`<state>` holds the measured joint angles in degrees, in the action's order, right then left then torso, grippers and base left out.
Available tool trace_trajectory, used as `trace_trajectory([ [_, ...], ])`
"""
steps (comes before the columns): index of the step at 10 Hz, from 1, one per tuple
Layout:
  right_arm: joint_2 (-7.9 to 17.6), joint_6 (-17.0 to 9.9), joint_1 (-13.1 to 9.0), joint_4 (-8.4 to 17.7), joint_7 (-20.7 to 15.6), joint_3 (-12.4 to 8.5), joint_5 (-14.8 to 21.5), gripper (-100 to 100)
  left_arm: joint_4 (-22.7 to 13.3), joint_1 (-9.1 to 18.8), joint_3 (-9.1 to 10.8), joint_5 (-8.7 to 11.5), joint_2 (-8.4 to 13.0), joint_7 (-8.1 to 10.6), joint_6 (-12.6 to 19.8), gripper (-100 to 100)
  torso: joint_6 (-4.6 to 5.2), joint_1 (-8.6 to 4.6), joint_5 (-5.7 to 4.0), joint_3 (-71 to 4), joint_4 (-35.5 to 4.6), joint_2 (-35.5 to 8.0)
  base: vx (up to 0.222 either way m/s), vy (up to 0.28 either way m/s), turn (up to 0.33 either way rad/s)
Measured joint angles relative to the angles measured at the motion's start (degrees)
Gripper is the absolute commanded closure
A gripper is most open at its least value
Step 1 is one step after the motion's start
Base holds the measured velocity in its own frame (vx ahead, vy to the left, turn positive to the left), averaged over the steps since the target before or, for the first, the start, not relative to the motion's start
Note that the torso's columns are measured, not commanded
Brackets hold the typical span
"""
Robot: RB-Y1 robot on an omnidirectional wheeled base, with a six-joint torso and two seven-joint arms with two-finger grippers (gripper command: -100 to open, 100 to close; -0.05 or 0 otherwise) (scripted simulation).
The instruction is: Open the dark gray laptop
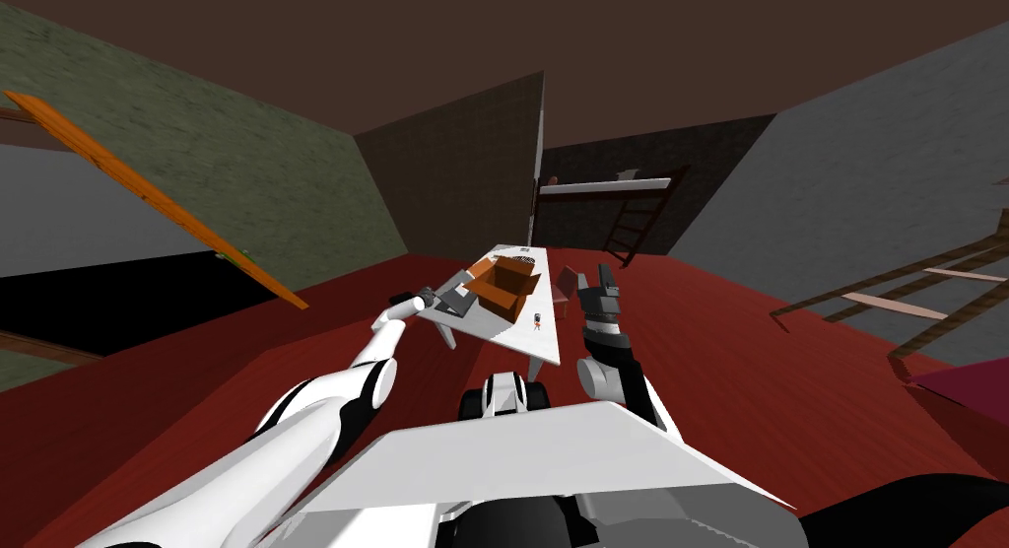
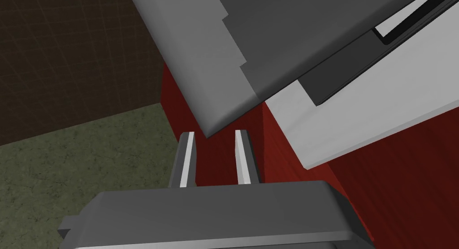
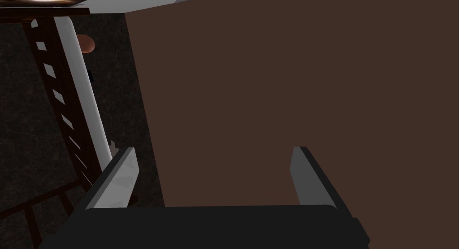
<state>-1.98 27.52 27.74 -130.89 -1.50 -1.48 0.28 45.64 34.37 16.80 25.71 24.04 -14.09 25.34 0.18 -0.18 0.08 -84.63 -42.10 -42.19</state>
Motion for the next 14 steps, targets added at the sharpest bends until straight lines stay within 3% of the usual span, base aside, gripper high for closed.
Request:
trace_trajectory([
  [1, 0.01, 0.0, 0.0, 0.0, 0.0, -0.01, 0.0, 0, -1.6, 0.67, 0.04, 1.8, 0.0, -0.04, 0.37, 100, 0.01, 0.45, 0.08, -0.01, -0.05, 0.04, 0.04, 0.19, -0.049],
  [2, 0.02, 0.0, 0.0, 0.0, 0.0, -0.02, 0.0, 0, 0.38, -0.31, 0.77, 1.07, -1.35, 1.54, 2.09, 100, -0.07, 0.6, 0.17, -0.06, 0.01, 0.12, 0.033, 0.125, -0.029],
  [3, 0.01, 0.0, 0.0, 0.01, 0.0, -0.01, 0.0, 0, -0.62, 0.26, 0.8, 1.37, -1.82, 2.17, 2.49, 100, -0.12, 0.35, 0.1, -0.13, 0.07, 0.22, 0.045, 0.154, -0.014],
  [4, 0.02, 0.0, 0.0, 0.0, 0.0, -0.02, 0.0, 0, -2.13, 0.89, 1.0, 2.53, -2.47, 2.48, 2.51, 100, -0.08, 0.36, 0.16, -0.18, 0.2, 0.3, 0.027, 0.21, -0.046],
  [6, 0.02, 0.0, 0.0, 0.0, 0.0, -0.02, 0.0, 0, -0.54, -0.39, 1.8, 3.65, -4.84, 4.8, 5.15, 100, -0.16, 0.6, 0.31, -0.2, 0.36, 0.33, 0.041, 0.196, -0.039],
  [8, 0.01, 0.0, 0.01, 0.0, 0.0, -0.01, 0.0, 0, -4.75, 1.1, 1.93, 6.16, -5.34, 4.5, 4.83, 100, -0.05, 0.05, 0.12, -0.22, 0.3, 0.33, 0.014, 0.079, -0.001],
  [9, 0.01, 0.0, 0.0, 0.0, 0.0, -0.01, 0.0, 0, -3.74, 0.45, 2.09, 5.75, -5.74, 5.33, 5.76, -100, -0.01, -0.11, 0.02, -0.08, 0.13, 0.1, 0.001, 0.001, 0.03],
  [13, -0.01, 0.0, -0.01, 0.0, 0.0, 0.01, 0.0, 0, -0.27, 1.58, 2.86, 5.59, -3.37, 6.29, 11.31, -100, -0.18, 0.15, -0.09, 0.13, -0.21, -0.19, -0.013, -0.062, 0.036],
  [14, -0.01, 0.0, -0.01, 0.0, 0.0, 0.01, 0.0, 0, -1.33, 2.47, 2.98, 6.28, -2.72, 5.86, 11.85, -100, -0.17, 0.28, -0.05, 0.09, -0.18, -0.12, -0.026, -0.058, 0.04],
])
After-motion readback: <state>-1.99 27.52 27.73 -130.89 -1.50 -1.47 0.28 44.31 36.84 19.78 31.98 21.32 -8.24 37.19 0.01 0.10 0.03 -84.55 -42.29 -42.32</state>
